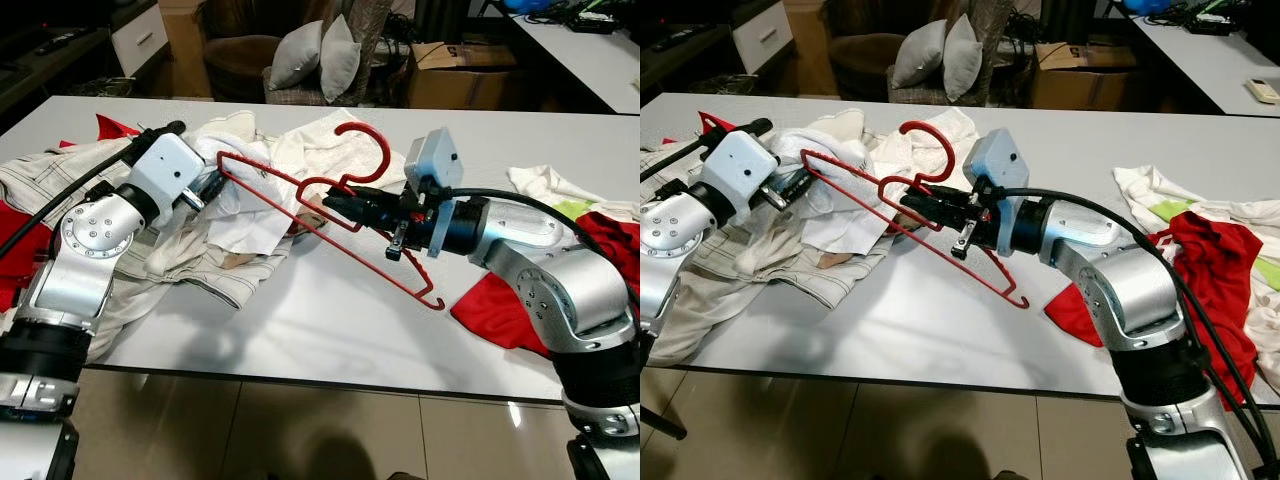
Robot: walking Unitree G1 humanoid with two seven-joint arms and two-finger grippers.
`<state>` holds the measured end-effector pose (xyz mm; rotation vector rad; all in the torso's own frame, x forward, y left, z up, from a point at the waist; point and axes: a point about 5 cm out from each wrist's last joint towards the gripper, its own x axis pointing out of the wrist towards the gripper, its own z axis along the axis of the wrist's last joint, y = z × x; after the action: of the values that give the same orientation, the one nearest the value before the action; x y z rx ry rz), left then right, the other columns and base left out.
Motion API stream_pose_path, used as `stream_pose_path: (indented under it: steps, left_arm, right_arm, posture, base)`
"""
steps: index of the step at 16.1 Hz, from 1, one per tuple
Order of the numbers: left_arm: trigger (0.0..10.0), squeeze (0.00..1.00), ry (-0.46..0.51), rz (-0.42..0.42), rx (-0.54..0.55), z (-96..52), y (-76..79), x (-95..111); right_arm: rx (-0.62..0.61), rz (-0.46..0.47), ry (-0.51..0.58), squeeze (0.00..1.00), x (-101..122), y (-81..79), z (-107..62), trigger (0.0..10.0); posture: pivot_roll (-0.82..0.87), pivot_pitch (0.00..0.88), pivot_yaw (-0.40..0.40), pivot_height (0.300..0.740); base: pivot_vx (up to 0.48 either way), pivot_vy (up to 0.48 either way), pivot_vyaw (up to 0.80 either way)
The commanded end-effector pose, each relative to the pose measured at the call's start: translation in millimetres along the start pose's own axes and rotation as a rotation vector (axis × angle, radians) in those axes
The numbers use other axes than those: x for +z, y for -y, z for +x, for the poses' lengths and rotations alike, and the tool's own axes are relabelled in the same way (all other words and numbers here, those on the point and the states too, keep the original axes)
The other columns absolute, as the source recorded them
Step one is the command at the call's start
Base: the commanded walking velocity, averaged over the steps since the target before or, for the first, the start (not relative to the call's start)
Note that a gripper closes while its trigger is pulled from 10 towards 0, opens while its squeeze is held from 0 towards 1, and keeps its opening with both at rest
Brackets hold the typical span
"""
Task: Hang hanger
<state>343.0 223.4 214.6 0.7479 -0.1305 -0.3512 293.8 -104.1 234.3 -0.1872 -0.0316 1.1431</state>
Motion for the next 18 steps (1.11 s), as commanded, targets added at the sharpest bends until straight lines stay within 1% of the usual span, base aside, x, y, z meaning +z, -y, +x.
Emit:
stream_pose_path:
  steps: [1, 2, 3, 4, 5, 6, 7, 8, 11, 12, 15, 18]
  left_arm:
    - [0.0, 0.00, 0.005, 0.032, 0.002, -1.4, -6.6, 1.6]
    - [0.0, 0.00, 0.002, 0.041, -0.003, -2.6, -7.3, 0.6]
    - [0.0, 0.00, -0.015, 0.064, -0.025, -6.9, -8.3, -3.0]
    - [0.9, 0.00, -0.039, 0.084, -0.070, -12.0, -6.4, -8.0]
    - [2.6, 0.00, -0.059, 0.103, -0.102, -14.8, -4.3, -11.5]
    - [2.3, 0.00, -0.071, 0.113, -0.118, -16.1, -3.3, -14.2]
    - [0.5, 0.00, -0.083, 0.120, -0.123, -16.5, -3.6, -16.5]
    - [0.0, 0.00, -0.091, 0.126, -0.128, -16.2, -4.3, -17.7]
    - [0.0, 0.00, -0.089, 0.122, -0.155, -14.8, -3.7, -16.6]
    - [0.0, 0.00, -0.089, 0.132, -0.160, -14.7, -3.9, -16.2]
    - [0.0, 0.00, -0.103, 0.153, -0.158, -15.2, -6.9, -17.7]
    - [0.0, 0.00, -0.092, 0.148, -0.163, -15.6, -8.1, -15.7]
  right_arm:
    - [0.002, -0.008, 0.000, 0.00, 1.4, -0.6, -4.2, 10.0]
    - [-0.001, -0.011, -0.002, 0.00, 1.0, -0.6, -4.4, 10.0]
    - [-0.012, -0.017, -0.002, 0.00, 0.9, 1.4, -5.4, 10.0]
    - [-0.024, -0.023, -0.004, 0.00, 0.0, 3.6, -5.9, 10.0]
    - [-0.030, -0.028, -0.005, 0.00, -0.2, 5.0, -5.9, 10.0]
    - [-0.029, -0.032, -0.002, 0.00, 1.0, 5.7, -5.8, 10.0]
    - [-0.020, -0.041, -0.001, 0.00, 2.1, 5.7, -5.9, 10.0]
    - [-0.018, -0.047, -0.005, 0.00, 2.3, 6.4, -6.6, 10.0]
    - [-0.024, -0.062, -0.018, 0.00, 1.8, 10.4, -10.5, 10.0]
    - [-0.022, -0.065, -0.022, 0.00, 1.7, 10.6, -11.2, 10.0]
    - [-0.023, -0.076, -0.041, 0.00, -0.4, 14.5, -14.0, 10.0]
    - [-0.012, -0.082, -0.053, 0.00, -0.8, 16.1, -14.3, 10.0]
  posture:
    - [-0.12, 0.000, 0.068, 0.740]
    - [-0.12, 0.000, 0.069, 0.740]
    - [-0.11, 0.000, 0.073, 0.740]
    - [-0.11, 0.000, 0.076, 0.740]
    - [-0.11, 0.000, 0.078, 0.740]
    - [-0.11, 0.000, 0.079, 0.740]
    - [-0.11, 0.000, 0.081, 0.740]
    - [-0.11, 0.000, 0.083, 0.740]
    - [-0.11, 0.000, 0.090, 0.740]
    - [-0.11, 0.000, 0.092, 0.740]
    - [-0.12, 0.000, 0.092, 0.740]
    - [-0.12, 0.000, 0.083, 0.740]
  base:
    - [0.000, 0.000, 0.00]
    - [0.000, 0.000, 0.00]
    - [0.000, 0.000, 0.00]
    - [0.000, 0.000, 0.00]
    - [0.000, 0.000, 0.00]
    - [0.000, 0.000, 0.00]
    - [0.000, 0.000, 0.00]
    - [0.000, 0.000, 0.00]
    - [0.000, 0.000, 0.00]
    - [0.000, 0.000, 0.00]
    - [0.000, 0.000, 0.00]
    - [0.000, 0.000, 0.00]
